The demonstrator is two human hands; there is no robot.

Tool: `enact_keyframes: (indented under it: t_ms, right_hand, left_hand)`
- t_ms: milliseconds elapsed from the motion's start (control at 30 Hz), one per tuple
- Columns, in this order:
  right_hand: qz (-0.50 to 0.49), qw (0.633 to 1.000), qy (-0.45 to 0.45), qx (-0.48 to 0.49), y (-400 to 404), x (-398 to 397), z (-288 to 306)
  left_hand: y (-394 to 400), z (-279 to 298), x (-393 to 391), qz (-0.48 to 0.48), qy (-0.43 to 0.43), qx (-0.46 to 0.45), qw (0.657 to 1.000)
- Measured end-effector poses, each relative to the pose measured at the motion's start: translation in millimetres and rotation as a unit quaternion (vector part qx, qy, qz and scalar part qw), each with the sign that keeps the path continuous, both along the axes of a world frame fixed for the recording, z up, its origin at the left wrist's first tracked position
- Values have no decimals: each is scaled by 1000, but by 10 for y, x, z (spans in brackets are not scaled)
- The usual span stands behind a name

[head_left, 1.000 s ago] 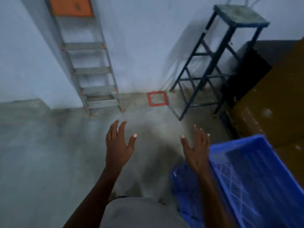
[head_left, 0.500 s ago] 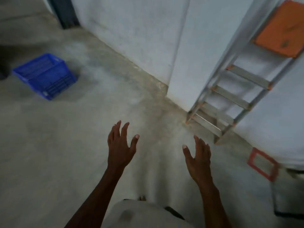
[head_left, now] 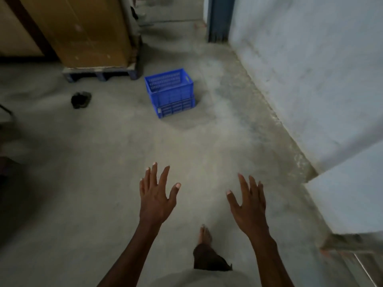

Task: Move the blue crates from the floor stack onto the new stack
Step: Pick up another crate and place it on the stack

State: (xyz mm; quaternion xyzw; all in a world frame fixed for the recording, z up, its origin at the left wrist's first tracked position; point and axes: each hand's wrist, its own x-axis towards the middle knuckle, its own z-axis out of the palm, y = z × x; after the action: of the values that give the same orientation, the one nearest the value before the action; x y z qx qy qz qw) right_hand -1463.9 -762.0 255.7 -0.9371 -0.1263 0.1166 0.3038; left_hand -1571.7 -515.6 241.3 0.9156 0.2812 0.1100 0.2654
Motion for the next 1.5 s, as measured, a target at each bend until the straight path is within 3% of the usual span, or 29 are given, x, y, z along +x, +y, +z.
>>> enact_keyframes:
  t_ms: [267,433,900,1500]
  right_hand:
    - [106,994,-25,-6,1505,2021,210]
    - [128,992,-14,-10,2454,3153,75]
    - [63,997,22,-24,4580,5739,59]
    - [173,978,60,-102,7484,9576,-587]
  left_hand:
    - [1019,230,1557,100,-20,-12,995]
    - [1921,82,2380,147,-16,-33,988]
    - [4430,165,5480,77,-8,-13,997]
    - [6711,-422,8240,212,66,-60,973]
